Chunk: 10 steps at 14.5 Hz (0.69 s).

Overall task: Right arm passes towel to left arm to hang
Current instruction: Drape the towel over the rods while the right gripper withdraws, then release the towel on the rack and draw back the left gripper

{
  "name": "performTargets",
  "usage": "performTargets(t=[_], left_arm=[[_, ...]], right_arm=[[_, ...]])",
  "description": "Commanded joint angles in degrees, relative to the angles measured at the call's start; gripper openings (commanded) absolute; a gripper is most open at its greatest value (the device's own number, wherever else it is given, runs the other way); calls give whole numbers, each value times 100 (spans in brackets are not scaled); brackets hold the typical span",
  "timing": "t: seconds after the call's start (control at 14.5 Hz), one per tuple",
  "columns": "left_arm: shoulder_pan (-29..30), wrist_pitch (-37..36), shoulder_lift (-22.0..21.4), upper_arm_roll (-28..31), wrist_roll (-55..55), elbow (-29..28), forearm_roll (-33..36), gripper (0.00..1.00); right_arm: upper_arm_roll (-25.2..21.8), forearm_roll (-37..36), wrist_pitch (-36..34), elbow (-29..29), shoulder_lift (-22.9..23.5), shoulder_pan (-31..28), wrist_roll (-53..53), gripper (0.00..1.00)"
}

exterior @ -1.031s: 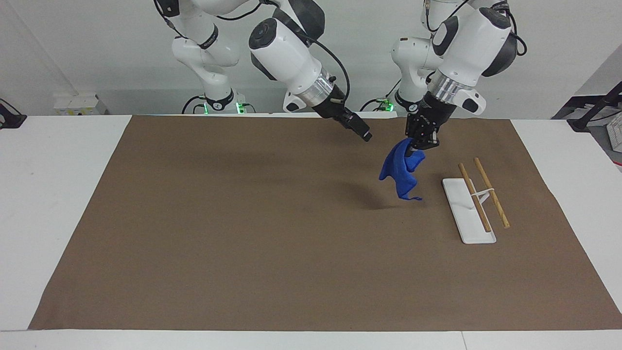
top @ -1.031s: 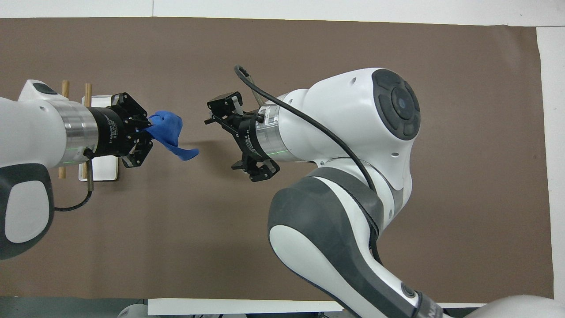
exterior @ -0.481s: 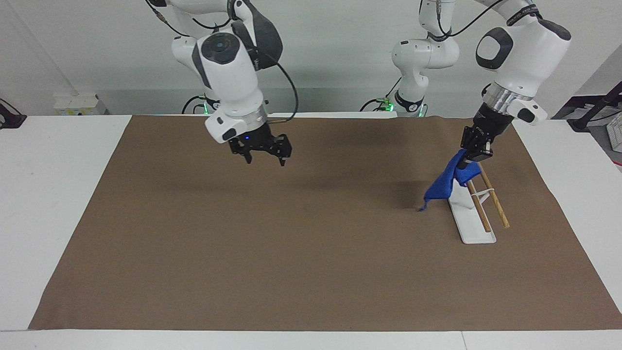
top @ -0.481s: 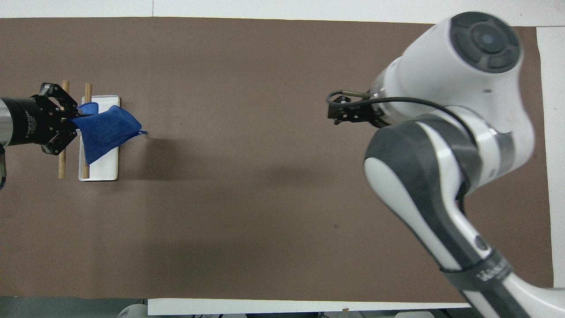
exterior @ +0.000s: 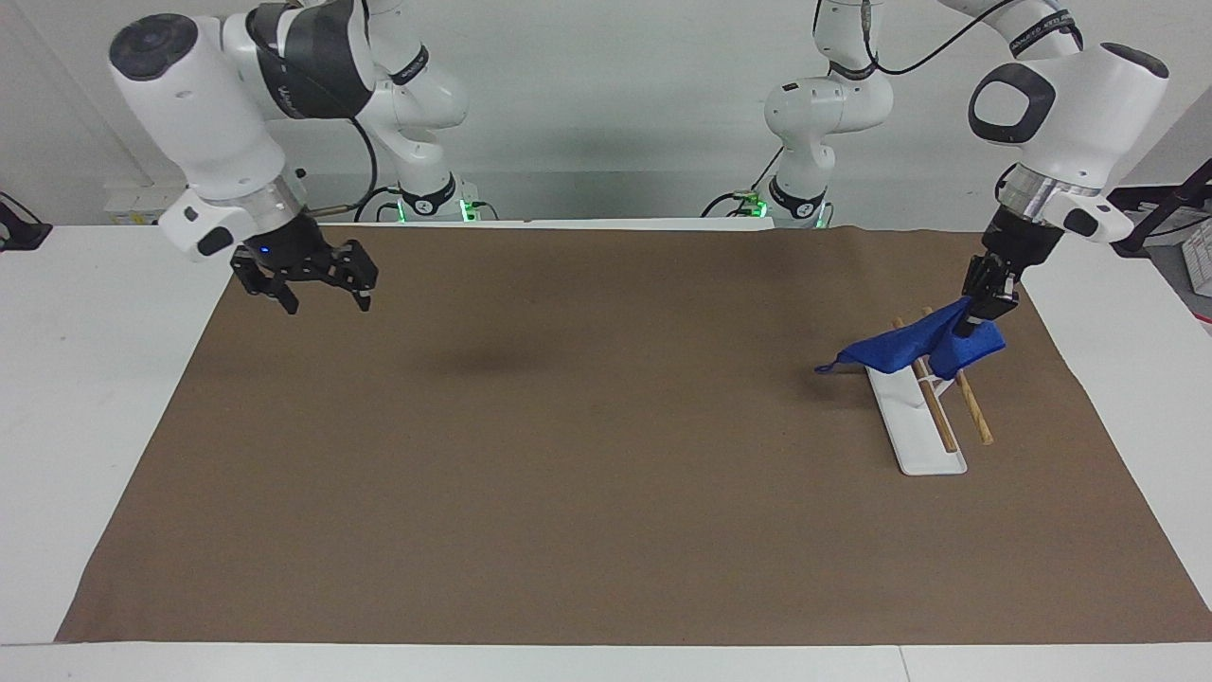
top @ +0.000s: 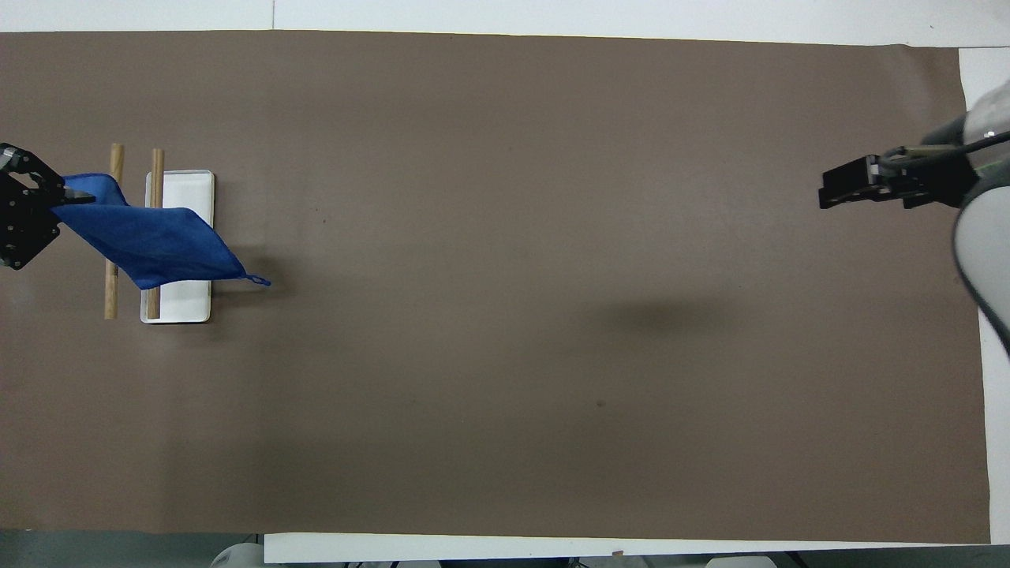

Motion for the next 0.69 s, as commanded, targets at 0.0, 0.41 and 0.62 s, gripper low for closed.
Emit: performTargets(t=[0.0, 0.41, 0.62], left_arm=[[206, 489, 23, -25, 207, -93, -68, 0], [584, 824, 233, -17, 453, -128, -59, 1], [856, 859, 287, -17, 479, -224, -50, 2]], right_arm=[[-474, -65, -165, -53, -113, 186, -460, 100], [-573, -417, -394, 88, -175, 186, -656, 100], [-537, -452, -429, 88, -166, 177, -550, 100]])
